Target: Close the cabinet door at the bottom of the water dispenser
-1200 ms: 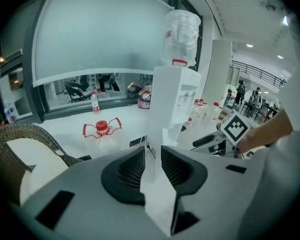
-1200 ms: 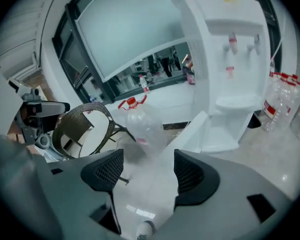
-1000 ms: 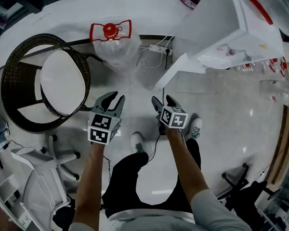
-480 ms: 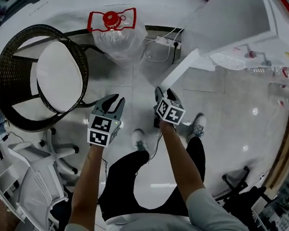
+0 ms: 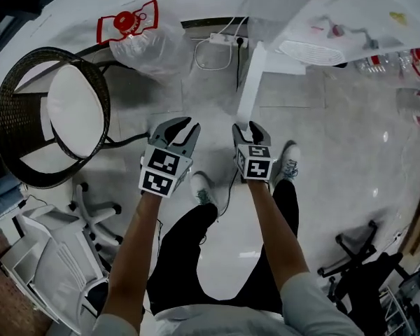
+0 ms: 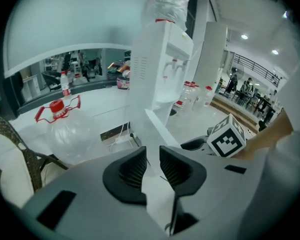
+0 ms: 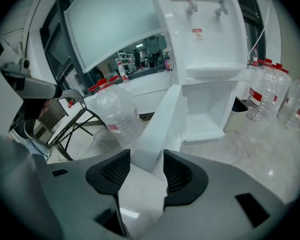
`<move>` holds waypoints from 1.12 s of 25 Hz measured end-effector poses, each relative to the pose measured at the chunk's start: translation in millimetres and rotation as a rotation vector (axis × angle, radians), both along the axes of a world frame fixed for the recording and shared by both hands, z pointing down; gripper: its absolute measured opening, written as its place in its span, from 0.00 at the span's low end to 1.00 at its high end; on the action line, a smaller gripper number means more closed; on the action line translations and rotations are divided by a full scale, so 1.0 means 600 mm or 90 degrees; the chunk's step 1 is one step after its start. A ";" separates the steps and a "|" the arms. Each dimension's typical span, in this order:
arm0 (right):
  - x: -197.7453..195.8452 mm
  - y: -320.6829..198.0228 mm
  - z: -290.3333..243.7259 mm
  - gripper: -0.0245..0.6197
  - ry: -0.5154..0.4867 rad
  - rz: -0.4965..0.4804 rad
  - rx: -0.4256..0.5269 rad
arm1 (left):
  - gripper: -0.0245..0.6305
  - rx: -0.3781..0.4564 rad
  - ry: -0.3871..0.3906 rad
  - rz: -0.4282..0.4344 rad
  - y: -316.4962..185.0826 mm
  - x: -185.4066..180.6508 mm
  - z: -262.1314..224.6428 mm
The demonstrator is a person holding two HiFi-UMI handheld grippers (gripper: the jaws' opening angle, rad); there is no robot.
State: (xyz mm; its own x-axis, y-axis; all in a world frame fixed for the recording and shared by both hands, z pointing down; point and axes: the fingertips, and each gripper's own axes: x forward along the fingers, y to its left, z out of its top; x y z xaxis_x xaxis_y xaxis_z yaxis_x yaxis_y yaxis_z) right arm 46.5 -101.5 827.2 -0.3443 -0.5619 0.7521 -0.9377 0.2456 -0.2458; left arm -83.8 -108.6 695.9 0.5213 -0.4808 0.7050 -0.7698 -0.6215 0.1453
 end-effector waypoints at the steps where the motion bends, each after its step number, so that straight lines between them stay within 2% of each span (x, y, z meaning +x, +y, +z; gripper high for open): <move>1: 0.022 0.007 -0.002 0.40 0.011 -0.004 0.004 | 0.18 -0.001 0.006 0.007 0.001 0.026 0.000; 5: 0.102 0.021 -0.012 0.39 0.028 -0.007 0.014 | 0.18 -0.016 0.042 -0.005 -0.003 0.115 -0.001; 10: 0.208 0.017 -0.014 0.38 0.050 -0.074 0.023 | 0.18 -0.028 0.033 0.039 -0.009 0.227 -0.007; 12: 0.252 0.004 -0.013 0.38 0.055 -0.097 0.018 | 0.18 -0.024 0.034 0.040 -0.025 0.267 -0.011; 15: 0.323 -0.022 -0.013 0.38 0.066 -0.121 0.021 | 0.18 -0.027 0.033 0.032 -0.049 0.324 -0.012; 19: 0.410 -0.062 -0.010 0.36 0.050 -0.096 0.017 | 0.18 -0.042 0.026 0.036 -0.073 0.397 -0.007; 24: 0.484 -0.135 -0.012 0.36 0.062 -0.132 0.037 | 0.18 -0.029 0.043 0.019 -0.128 0.490 -0.006; 28: 0.540 -0.196 -0.006 0.35 0.066 -0.122 0.048 | 0.18 -0.021 0.059 0.011 -0.167 0.551 -0.003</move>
State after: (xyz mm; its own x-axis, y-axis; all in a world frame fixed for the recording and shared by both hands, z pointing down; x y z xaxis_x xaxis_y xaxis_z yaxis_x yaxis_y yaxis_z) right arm 370.5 -219.3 823.6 -0.3732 -0.5502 0.7470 -0.8914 0.4358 -0.1243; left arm 246.8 -208.8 694.1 0.5932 -0.4490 0.6683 -0.7413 -0.6284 0.2358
